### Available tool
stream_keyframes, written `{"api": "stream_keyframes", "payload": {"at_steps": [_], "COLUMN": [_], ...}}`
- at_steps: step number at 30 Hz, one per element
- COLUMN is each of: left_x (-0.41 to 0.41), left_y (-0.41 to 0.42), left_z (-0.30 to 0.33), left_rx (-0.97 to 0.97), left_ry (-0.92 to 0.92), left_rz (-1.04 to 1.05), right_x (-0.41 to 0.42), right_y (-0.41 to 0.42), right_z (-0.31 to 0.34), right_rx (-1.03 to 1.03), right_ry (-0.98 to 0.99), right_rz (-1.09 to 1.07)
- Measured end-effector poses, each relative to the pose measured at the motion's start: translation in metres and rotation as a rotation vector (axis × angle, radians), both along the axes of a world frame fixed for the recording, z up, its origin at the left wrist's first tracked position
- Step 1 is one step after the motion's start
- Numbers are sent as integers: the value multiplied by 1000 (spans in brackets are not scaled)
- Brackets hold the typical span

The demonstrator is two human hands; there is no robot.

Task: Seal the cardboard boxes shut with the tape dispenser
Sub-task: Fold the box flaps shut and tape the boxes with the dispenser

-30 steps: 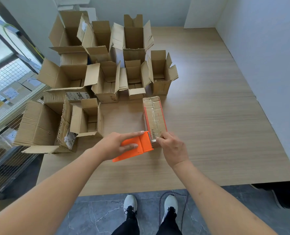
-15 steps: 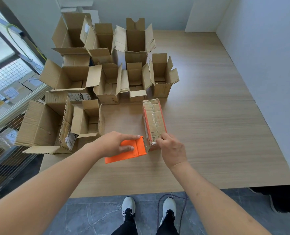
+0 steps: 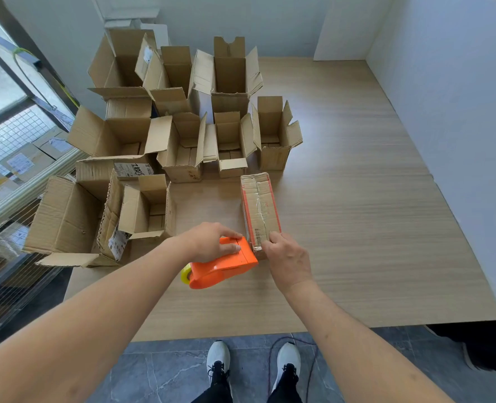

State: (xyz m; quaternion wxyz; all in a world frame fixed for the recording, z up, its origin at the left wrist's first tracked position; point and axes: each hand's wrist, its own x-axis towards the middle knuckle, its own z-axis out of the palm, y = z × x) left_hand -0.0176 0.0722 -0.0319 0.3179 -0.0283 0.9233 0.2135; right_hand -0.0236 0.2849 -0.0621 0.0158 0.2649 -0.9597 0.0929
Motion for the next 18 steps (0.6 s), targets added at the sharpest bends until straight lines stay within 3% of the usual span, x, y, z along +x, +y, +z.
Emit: {"api": "stream_keyframes", "payload": {"at_steps": [4,11,18], "left_x": [-9,-15,-8], "left_y": [6,21,26], "left_z": [8,23,24], "left_rx": [-39,-291,-378], "left_ry": [-18,177,284], "left_rz": [-24,-279,-314], "right_x": [1,-3,-6], "right_y": [1,-5,-7], "right_z": [-1,1,-5], "right_rx": [4,19,50], "right_ry": [-10,-50,-41], "right_rz": [13,-32,-56]}}
